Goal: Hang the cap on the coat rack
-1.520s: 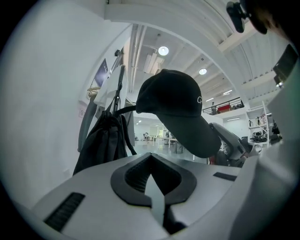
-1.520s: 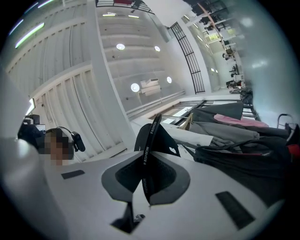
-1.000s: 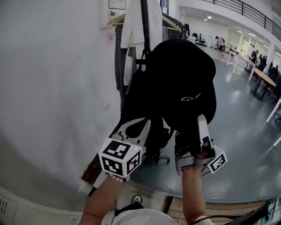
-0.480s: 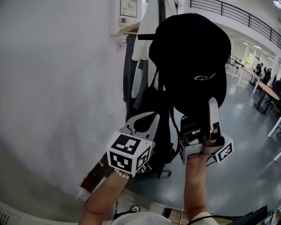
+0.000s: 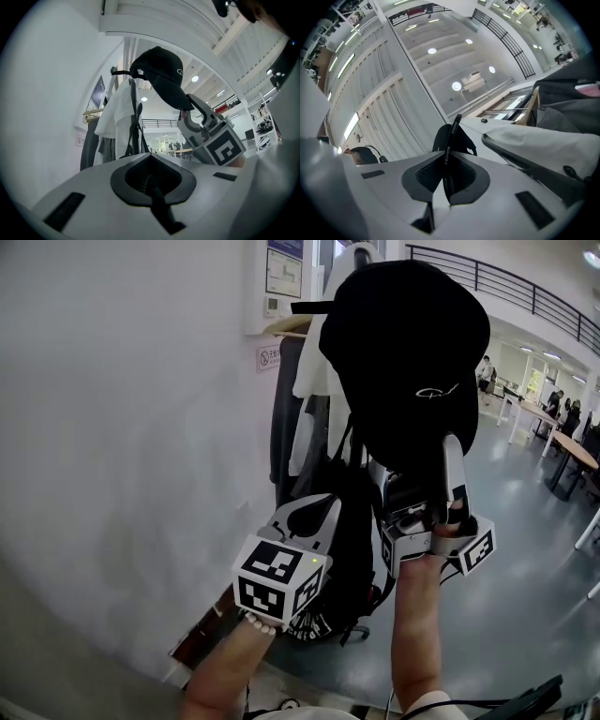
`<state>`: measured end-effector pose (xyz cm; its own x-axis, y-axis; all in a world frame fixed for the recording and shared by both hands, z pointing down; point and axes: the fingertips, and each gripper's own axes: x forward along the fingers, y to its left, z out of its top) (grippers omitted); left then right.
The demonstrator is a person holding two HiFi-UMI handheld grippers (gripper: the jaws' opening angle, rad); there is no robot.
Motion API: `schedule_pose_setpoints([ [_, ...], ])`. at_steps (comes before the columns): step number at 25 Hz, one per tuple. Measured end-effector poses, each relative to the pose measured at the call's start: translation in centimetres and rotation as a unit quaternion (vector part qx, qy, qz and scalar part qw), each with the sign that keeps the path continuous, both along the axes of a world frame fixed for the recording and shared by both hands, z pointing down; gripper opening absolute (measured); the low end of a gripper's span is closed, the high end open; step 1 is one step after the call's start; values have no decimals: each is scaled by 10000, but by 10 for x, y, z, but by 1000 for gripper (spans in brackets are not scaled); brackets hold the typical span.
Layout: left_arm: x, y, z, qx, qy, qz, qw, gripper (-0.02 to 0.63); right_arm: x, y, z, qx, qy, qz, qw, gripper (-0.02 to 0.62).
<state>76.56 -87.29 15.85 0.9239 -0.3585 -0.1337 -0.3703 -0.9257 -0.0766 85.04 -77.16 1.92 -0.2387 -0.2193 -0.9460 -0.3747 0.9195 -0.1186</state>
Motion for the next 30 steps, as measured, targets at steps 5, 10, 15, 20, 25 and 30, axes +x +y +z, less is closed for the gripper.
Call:
schedule_pose_setpoints([
  [5, 0, -9, 7, -89, -6, 40, 10000, 3, 13, -32, 37, -452, -217, 35, 9987, 18],
  [10, 2, -11, 13, -158, -23, 95, 9998, 3, 30, -40, 78, -711, -529, 3, 9961, 18],
  [15, 5, -3, 21, -248, -34, 146, 9996, 3, 35, -31, 109, -929, -705, -50, 9932, 18],
  [20, 7, 5, 32, -331, -86, 164, 9993, 3, 36, -26, 138, -1139, -853, -113, 9898, 18],
  [25, 5, 9, 41, -435, -133, 117, 9989, 3, 38, -27, 163, -1325, -966, -151, 9863, 18],
  [30, 1, 14, 50, -509, -182, 74, 9985, 3, 35, -30, 190, -1545, -1149, -277, 9809, 20],
])
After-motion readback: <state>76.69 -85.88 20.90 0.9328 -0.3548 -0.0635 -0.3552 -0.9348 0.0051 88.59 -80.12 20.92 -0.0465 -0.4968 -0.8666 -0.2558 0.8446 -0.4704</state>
